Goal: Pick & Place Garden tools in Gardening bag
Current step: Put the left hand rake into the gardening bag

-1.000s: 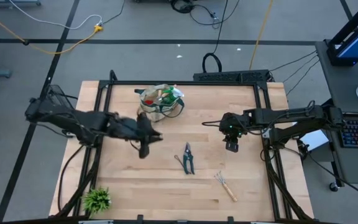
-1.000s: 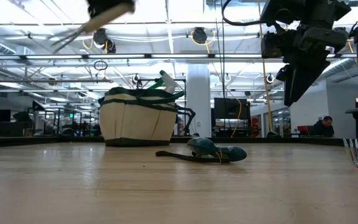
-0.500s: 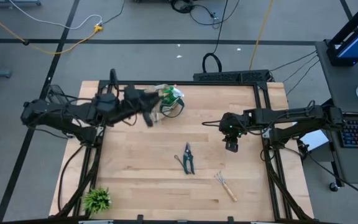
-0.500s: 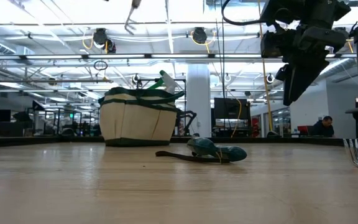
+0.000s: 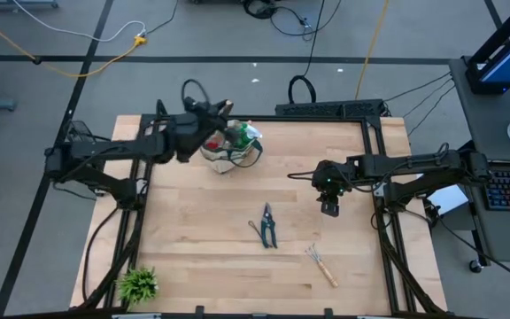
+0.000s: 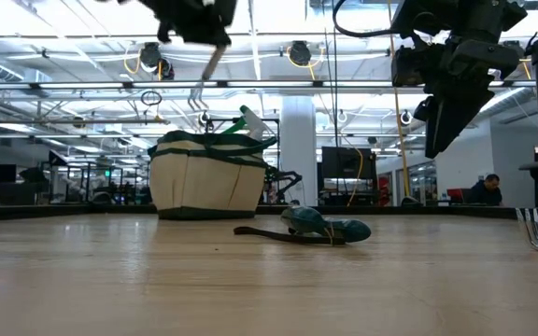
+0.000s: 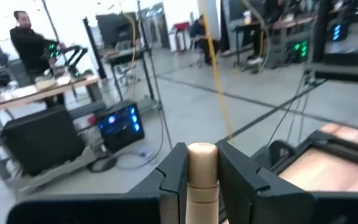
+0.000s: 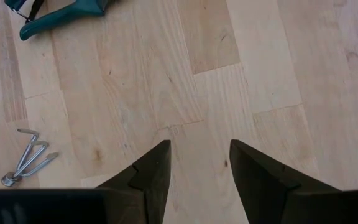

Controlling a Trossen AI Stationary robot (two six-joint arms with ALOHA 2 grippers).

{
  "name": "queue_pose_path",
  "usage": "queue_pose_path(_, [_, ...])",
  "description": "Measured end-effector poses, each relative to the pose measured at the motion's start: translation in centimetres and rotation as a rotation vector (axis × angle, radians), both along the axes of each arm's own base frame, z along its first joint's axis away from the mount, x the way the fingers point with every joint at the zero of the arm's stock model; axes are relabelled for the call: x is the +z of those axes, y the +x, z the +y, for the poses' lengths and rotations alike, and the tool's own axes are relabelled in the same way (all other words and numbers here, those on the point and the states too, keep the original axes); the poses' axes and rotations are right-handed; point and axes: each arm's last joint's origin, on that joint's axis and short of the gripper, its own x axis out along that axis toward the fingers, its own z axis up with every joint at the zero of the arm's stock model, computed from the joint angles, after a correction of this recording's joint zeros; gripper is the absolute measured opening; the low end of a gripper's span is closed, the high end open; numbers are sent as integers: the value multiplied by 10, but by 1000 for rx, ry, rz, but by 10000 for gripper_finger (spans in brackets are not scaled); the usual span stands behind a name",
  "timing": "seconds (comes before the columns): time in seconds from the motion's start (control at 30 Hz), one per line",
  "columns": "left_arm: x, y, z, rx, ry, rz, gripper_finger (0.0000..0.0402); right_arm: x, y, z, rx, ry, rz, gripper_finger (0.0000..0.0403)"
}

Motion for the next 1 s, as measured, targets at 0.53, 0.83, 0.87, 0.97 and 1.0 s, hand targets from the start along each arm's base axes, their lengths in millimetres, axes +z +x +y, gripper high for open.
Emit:
queue_pose_path(0.53, [-41,5,50,87,-163,98,65,0,0,0,0,0,0,155])
queue_pose_path(0.83, [-58,6,49,85,-250,190,65,0,0,0,0,0,0,155])
queue_pose_path(0.87, [-59,5,50,84,-257,197,65,0,0,0,0,0,0,155])
queue_pose_path(0.97, [-61,9,52,71,-265,188,65,0,0,0,0,0,0,155])
queue_pose_path(1.0, [-65,10,52,68,-277,205,65,0,0,0,-1,0,0,155])
